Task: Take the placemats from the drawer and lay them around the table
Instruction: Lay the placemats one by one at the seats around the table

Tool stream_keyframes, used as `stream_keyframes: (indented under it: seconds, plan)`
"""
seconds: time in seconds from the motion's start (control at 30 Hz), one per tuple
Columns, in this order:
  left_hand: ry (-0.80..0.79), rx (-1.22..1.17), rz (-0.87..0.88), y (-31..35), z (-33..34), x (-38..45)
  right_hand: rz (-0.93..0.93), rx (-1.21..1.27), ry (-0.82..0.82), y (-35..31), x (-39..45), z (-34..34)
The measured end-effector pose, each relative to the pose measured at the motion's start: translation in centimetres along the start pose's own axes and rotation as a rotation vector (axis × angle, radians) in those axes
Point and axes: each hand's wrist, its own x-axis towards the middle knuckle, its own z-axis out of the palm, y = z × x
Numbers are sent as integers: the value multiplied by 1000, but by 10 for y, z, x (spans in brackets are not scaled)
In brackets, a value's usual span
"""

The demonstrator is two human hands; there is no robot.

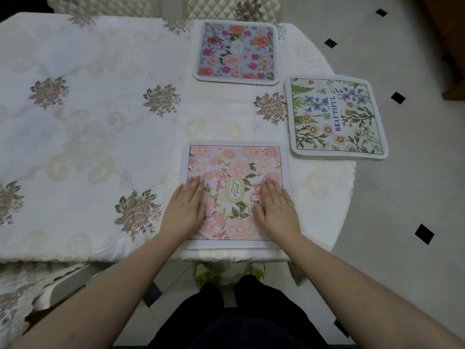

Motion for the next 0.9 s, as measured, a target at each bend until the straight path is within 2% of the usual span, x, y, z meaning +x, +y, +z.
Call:
stream_keyframes:
  seconds: [0.17,0.37,0.53,0.67,0.8,0.9]
  plan:
    - [-136,39,38,2,10,19,-133,5,-82,-7,28,3]
    - [-166,33,-64,-22,5,13,40,-46,-67,21,22,2]
    - [-236,88,-73,-35,-4,6,57,-39,-98,37,14,-5]
    - [-314,115,-112,-27,-19,5,86,-55,-143,46,0,-15]
    - [-457,247,-157,-10,-47,18,93,-106,-223,38,-5,-38]
    - [-454,329,-157,13,-71,32,99,-75,-270,28,-9,-61]
